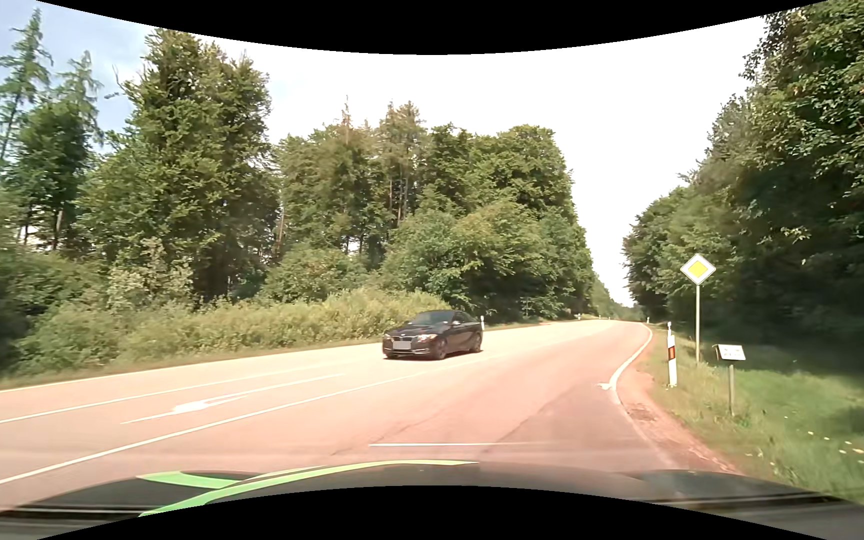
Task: Follow the waypoints while adhering to traffic rules and regulations
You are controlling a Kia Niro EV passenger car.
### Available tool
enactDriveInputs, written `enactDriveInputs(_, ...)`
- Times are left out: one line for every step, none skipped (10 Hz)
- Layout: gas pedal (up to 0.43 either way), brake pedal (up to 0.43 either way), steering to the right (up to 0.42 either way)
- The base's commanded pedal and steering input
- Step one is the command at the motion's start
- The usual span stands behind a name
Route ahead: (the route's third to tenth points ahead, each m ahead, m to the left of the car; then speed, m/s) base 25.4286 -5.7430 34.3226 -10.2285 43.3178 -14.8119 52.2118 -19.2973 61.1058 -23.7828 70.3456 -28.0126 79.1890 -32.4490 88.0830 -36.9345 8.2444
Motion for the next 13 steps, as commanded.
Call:
enactDriveInputs(0.228, 0.000, 0.174)
enactDriveInputs(0.228, 0.000, 0.174)
enactDriveInputs(0.240, 0.000, 0.172)
enactDriveInputs(0.240, 0.000, 0.170)
enactDriveInputs(0.248, 0.000, 0.168)
enactDriveInputs(0.260, 0.000, 0.165)
enactDriveInputs(0.260, 0.000, 0.158)
enactDriveInputs(0.287, 0.000, 0.140)
enactDriveInputs(0.299, 0.000, 0.127)
enactDriveInputs(0.311, 0.000, 0.117)
enactDriveInputs(0.350, 0.000, 0.097)
enactDriveInputs(0.350, 0.000, 0.085)
enactDriveInputs(0.358, 0.000, 0.081)
